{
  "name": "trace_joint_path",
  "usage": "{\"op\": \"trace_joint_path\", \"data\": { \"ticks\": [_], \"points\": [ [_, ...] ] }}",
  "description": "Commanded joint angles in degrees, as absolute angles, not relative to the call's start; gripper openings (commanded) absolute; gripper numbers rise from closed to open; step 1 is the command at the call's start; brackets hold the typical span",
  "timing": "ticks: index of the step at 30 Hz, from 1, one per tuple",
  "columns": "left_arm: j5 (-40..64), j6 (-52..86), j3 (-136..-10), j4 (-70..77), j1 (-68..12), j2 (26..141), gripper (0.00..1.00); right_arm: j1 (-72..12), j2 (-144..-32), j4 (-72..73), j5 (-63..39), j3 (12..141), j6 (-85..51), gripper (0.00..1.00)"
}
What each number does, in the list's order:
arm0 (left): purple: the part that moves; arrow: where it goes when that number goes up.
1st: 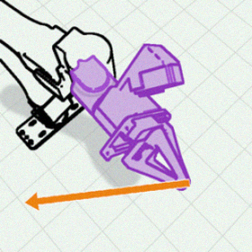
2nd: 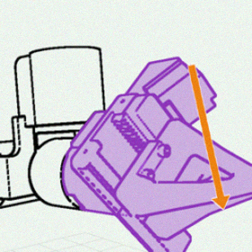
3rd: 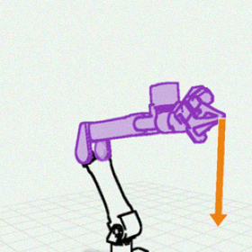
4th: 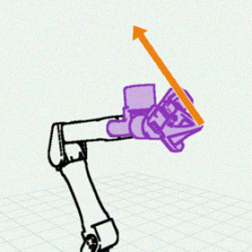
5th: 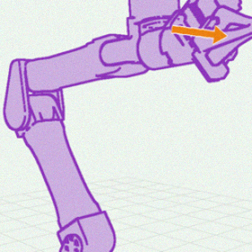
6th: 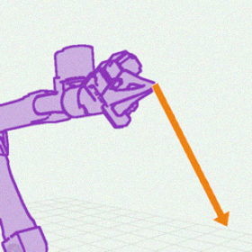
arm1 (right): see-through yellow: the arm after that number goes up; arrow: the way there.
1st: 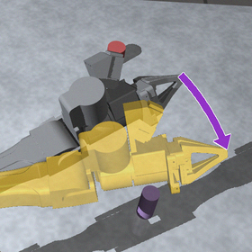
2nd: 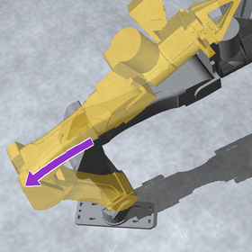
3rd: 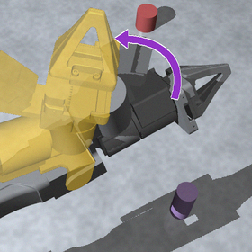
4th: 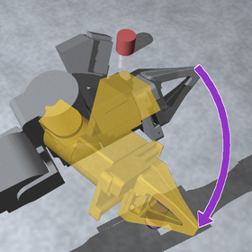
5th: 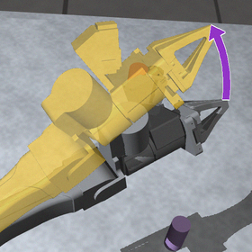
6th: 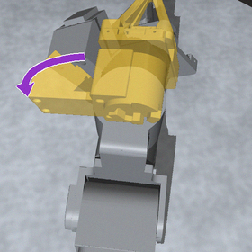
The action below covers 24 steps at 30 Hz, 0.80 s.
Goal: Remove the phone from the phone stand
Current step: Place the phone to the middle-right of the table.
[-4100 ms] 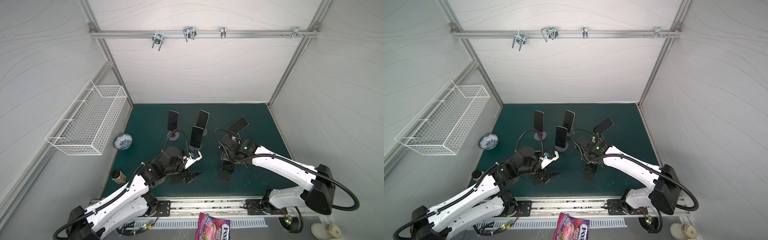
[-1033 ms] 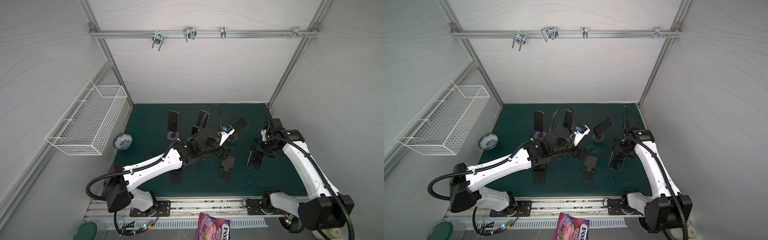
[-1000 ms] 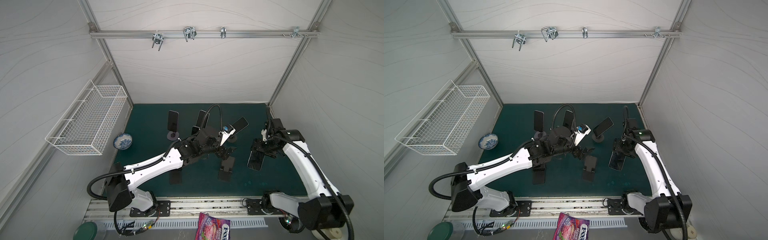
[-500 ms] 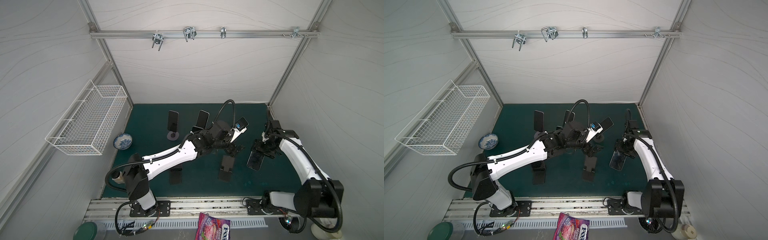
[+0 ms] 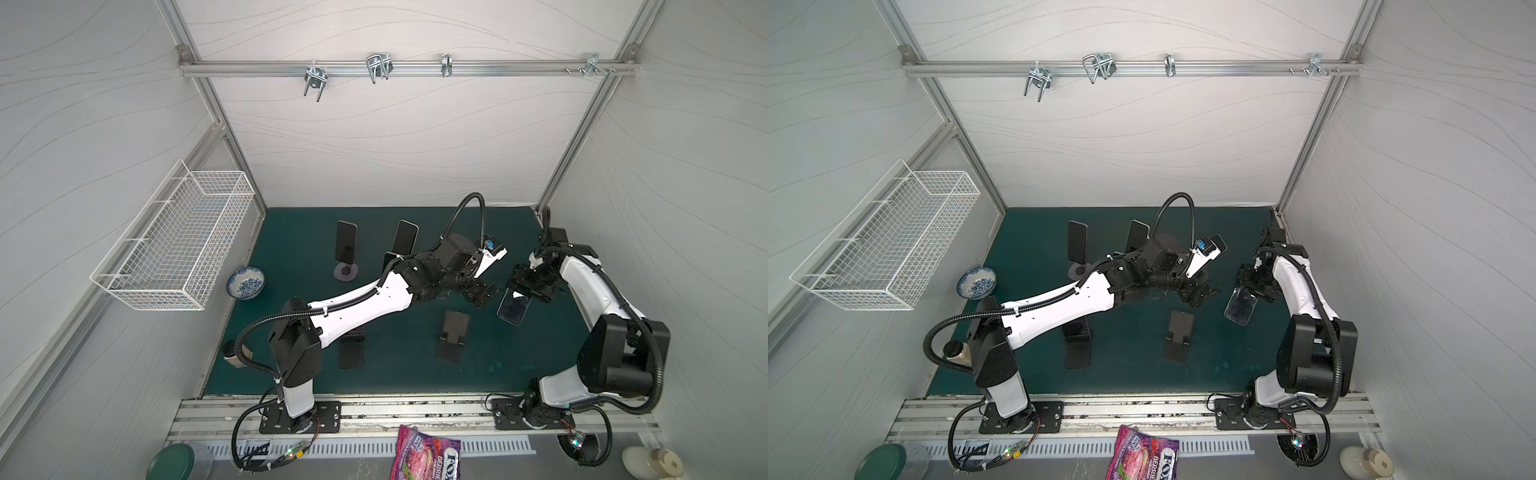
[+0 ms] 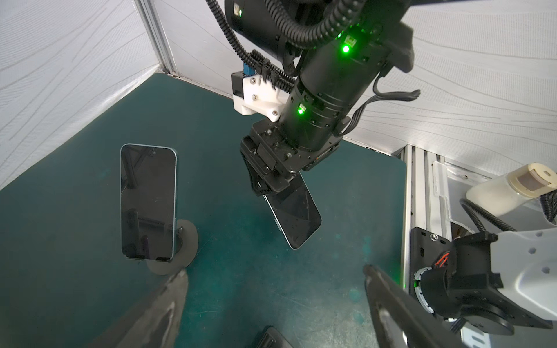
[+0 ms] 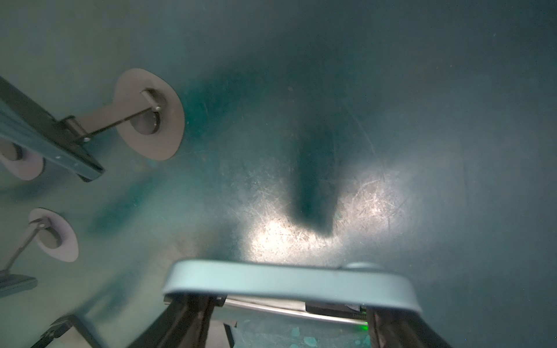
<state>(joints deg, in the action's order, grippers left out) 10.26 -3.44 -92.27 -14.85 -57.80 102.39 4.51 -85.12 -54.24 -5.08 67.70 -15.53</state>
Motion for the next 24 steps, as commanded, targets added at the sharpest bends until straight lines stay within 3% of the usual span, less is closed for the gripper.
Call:
{"op": "trace_joint_path", "data": {
  "ticks": [1, 13, 24],
  "points": [
    [11.0, -2.4, -95.1, -15.0, -58.0, 104.0, 0.92, 5.1, -85.2, -55.1, -8.4, 69.4, -13.0, 0.50],
    [13.5, -0.1, -97.5, -17.2, -58.1, 106.0, 0.92, 6.6, -80.9, -54.8, -16.1, 67.1, -11.2, 0.50],
    [13.6, 4.1, -103.6, -21.8, -58.4, 110.6, 0.91, 6.9, -77.3, -58.5, -14.1, 66.7, -10.9, 0.49]
  ]
}}
